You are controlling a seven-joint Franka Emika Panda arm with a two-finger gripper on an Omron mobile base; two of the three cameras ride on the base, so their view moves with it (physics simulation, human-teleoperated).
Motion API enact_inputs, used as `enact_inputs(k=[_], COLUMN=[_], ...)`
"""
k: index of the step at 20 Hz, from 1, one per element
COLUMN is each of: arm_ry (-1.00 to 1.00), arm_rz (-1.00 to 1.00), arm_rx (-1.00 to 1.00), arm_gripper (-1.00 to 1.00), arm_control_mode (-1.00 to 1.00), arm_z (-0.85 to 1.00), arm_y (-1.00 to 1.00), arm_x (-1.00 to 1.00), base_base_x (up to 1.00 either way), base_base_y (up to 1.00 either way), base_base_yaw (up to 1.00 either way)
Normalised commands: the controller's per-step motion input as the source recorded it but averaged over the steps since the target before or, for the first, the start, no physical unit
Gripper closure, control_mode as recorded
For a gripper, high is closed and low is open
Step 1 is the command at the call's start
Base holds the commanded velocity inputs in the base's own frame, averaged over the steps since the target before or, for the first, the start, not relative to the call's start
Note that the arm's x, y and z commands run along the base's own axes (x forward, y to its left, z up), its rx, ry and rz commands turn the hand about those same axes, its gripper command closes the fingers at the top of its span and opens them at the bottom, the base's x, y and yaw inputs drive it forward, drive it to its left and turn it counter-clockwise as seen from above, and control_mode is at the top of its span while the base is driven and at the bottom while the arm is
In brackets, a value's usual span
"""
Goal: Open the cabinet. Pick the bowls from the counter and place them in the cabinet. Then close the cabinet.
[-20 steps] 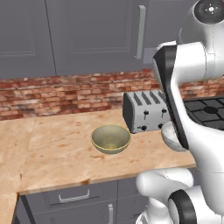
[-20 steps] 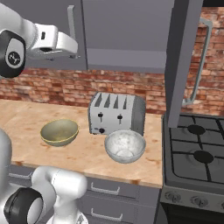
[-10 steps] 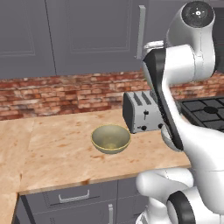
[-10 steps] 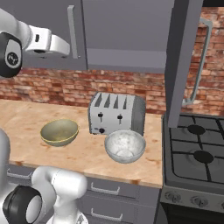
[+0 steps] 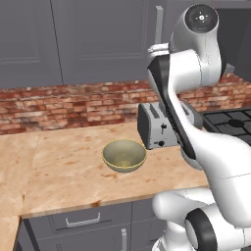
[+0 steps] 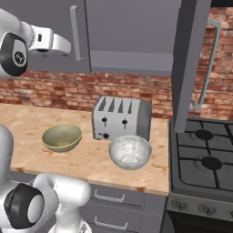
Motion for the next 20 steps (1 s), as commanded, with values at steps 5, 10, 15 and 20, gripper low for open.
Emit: enact_inputs(k=[5, 10, 15, 20], arm_ry=[-0.09, -0.10, -0.01, 0.00], arm_rz=[0.02, 0.01, 0.00, 0.01], arm_rx=[0.00, 0.00, 0.00, 0.00], arm_gripper=[-1.00, -1.00, -1.00, -1.00], arm_control_mode=[-1.00, -1.00, -1.00, -1.00], arm_z=[0.00, 0.00, 0.00, 0.00], arm_y=[0.01, 0.03, 0.02, 0.12], arm_x=[0.45, 0.48, 0.49, 0.54], base_base_x=[0.00, 0.00, 0.00, 0.00], base_base_y=[0.00, 0.00, 0.00, 0.00], base_base_yaw=[0.00, 0.00, 0.00, 0.00])
